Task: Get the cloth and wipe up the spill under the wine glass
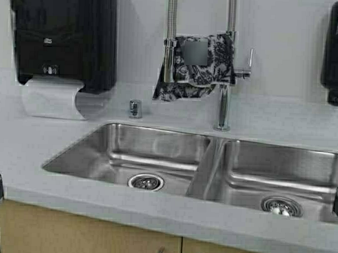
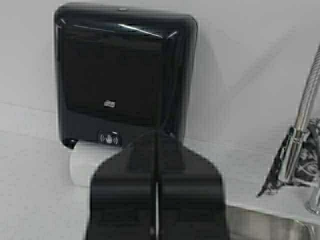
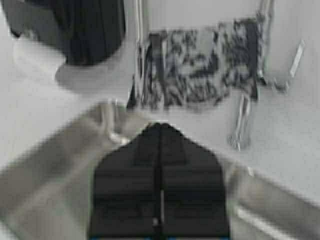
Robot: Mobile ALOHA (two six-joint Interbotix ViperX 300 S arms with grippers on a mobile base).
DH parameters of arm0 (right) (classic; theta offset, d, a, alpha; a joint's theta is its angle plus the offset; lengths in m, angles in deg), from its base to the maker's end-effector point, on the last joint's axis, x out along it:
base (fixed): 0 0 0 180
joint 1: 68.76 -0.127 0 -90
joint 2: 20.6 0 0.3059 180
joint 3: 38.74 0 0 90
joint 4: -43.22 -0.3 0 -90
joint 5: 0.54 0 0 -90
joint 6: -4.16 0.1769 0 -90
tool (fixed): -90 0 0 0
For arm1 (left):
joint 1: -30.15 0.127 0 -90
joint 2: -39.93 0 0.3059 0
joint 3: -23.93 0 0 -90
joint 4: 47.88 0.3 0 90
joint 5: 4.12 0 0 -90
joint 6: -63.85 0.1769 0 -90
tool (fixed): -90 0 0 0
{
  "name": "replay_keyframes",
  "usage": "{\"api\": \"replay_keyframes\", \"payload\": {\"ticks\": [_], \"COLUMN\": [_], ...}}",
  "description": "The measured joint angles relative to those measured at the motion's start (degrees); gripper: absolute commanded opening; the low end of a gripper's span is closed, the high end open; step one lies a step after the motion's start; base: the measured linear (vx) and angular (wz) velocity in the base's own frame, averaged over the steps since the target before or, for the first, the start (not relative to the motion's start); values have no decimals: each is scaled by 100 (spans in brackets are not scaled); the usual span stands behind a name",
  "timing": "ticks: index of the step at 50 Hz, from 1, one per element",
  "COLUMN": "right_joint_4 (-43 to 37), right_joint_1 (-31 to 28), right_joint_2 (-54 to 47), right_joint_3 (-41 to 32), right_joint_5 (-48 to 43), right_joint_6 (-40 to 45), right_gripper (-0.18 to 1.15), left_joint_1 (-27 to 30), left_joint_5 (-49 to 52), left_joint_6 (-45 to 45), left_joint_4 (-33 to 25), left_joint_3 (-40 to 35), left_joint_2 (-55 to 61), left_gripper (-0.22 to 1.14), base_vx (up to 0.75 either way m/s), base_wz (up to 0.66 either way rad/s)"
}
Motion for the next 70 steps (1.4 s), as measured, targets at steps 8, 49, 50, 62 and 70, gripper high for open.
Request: {"api": "replay_keyframes", "payload": {"ticks": [8,49,50,62,70], "right_joint_4": [35,940,940,949,940], "right_joint_1": [-123,-457,-457,-457,-457], "right_joint_2": [-949,-4597,-4623,-5019,-5282], "right_joint_3": [-167,-1046,-1072,-1345,-1573], "right_joint_5": [-1099,-3103,-3120,-3190,-3190], "right_joint_6": [-9,-18,-9,-9,-9], "right_gripper": [6,101,101,100,100], "left_joint_1": [0,0,0,0,0], "left_joint_5": [18,352,352,360,360], "left_joint_6": [0,35,35,35,44], "left_joint_4": [0,-9,-9,-9,-9], "left_joint_3": [9,114,123,123,123], "left_joint_2": [-9,-615,-615,-615,-624], "left_gripper": [3,3,3,3,3], "base_vx": [22,16,9,7,4], "base_wz": [-1,1,0,0,0]}}
